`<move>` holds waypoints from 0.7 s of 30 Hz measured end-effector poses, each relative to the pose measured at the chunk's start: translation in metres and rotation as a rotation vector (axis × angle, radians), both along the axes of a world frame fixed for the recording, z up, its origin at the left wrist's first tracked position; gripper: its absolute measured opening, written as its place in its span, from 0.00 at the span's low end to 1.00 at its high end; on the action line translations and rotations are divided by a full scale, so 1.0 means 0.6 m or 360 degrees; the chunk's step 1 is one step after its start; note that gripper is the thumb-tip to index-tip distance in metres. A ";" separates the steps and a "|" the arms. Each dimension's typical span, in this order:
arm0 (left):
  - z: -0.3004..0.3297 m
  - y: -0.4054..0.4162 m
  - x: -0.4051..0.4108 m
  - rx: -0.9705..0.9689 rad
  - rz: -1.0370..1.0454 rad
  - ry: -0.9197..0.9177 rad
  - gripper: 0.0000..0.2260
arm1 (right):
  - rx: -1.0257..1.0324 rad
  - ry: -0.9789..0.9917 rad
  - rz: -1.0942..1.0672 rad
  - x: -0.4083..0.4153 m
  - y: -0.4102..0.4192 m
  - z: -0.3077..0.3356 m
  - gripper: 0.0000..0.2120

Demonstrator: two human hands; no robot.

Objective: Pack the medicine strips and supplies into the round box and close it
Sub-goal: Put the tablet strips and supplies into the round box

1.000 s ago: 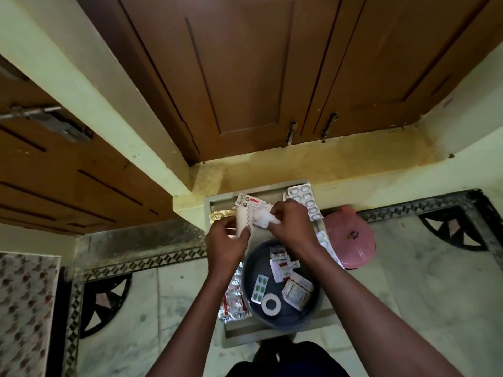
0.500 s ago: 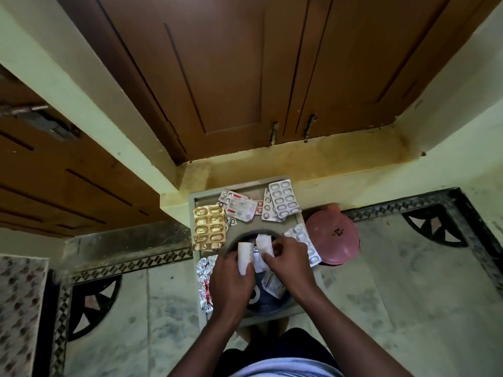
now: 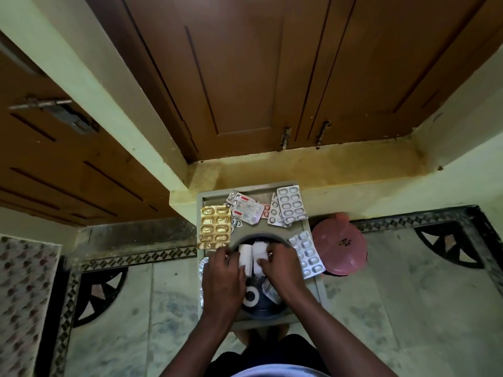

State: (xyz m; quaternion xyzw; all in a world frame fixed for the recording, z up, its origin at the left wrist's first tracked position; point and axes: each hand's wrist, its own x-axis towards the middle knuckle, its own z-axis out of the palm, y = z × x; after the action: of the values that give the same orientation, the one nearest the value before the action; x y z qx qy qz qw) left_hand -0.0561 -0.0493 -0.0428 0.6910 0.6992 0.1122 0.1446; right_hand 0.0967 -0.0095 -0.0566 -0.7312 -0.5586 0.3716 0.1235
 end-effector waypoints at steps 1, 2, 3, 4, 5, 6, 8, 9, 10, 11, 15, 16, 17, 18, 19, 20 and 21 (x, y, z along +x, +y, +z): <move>0.001 -0.004 -0.008 0.0023 0.0007 -0.0070 0.16 | 0.0009 0.0008 0.0031 0.001 0.000 0.000 0.14; 0.003 -0.007 -0.014 0.0019 0.0042 -0.0177 0.18 | 0.0024 0.0024 0.0070 0.001 0.001 0.002 0.16; 0.001 -0.012 -0.019 -0.0005 0.0091 -0.0291 0.19 | 0.0029 0.0043 0.0118 0.000 0.001 0.003 0.20; -0.001 -0.015 -0.022 -0.0028 0.0131 -0.0391 0.20 | 0.0025 0.0062 0.0170 0.000 0.001 0.003 0.23; -0.003 -0.016 -0.022 -0.0031 0.0154 -0.0458 0.20 | 0.0004 0.0084 0.0215 -0.001 0.001 0.002 0.25; -0.005 -0.016 -0.022 -0.0021 0.0167 -0.0489 0.20 | -0.0030 0.0107 0.0250 -0.003 0.000 -0.001 0.26; -0.004 -0.013 -0.021 0.0014 0.0193 -0.0496 0.19 | -0.0094 0.0136 0.0284 -0.007 -0.003 -0.006 0.26; -0.001 -0.011 -0.020 0.0033 0.0203 -0.0493 0.19 | -0.0100 0.0134 0.0288 -0.009 -0.004 -0.006 0.26; 0.001 -0.010 -0.020 0.0050 0.0209 -0.0495 0.19 | -0.0085 0.0123 0.0287 -0.012 -0.004 -0.005 0.26; 0.003 -0.011 -0.020 0.0058 0.0212 -0.0496 0.19 | -0.0066 0.0110 0.0284 -0.014 -0.005 -0.004 0.26; -0.001 -0.012 -0.026 0.0068 0.0191 -0.0500 0.19 | -0.0026 0.0080 0.0243 -0.018 -0.013 -0.007 0.27; -0.003 -0.013 -0.029 0.0071 0.0191 -0.0511 0.18 | -0.0023 0.0074 0.0245 -0.018 -0.016 -0.008 0.27; -0.004 -0.013 -0.032 0.0081 0.0202 -0.0524 0.16 | -0.0017 0.0061 0.0243 -0.016 -0.018 -0.008 0.27; -0.005 -0.014 -0.037 0.0105 0.0225 -0.0538 0.14 | 0.0003 0.0043 0.0239 -0.014 -0.021 -0.008 0.27; -0.004 -0.012 -0.040 0.0137 0.0255 -0.0562 0.13 | 0.0032 0.0015 0.0229 -0.011 -0.023 -0.006 0.26; -0.002 -0.009 -0.043 0.0171 0.0302 -0.0593 0.11 | 0.0083 -0.0016 0.0220 -0.008 -0.025 -0.004 0.25; 0.001 -0.004 -0.048 0.0197 0.0363 -0.0624 0.10 | 0.0155 -0.0036 0.0215 -0.004 -0.025 -0.002 0.23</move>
State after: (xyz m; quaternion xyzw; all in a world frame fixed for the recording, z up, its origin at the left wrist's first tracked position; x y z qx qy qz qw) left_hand -0.0847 -0.0519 -0.0422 0.5801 0.7231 0.3027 0.2214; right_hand 0.0941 -0.0247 -0.0580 -0.6891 -0.6255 0.3432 0.1272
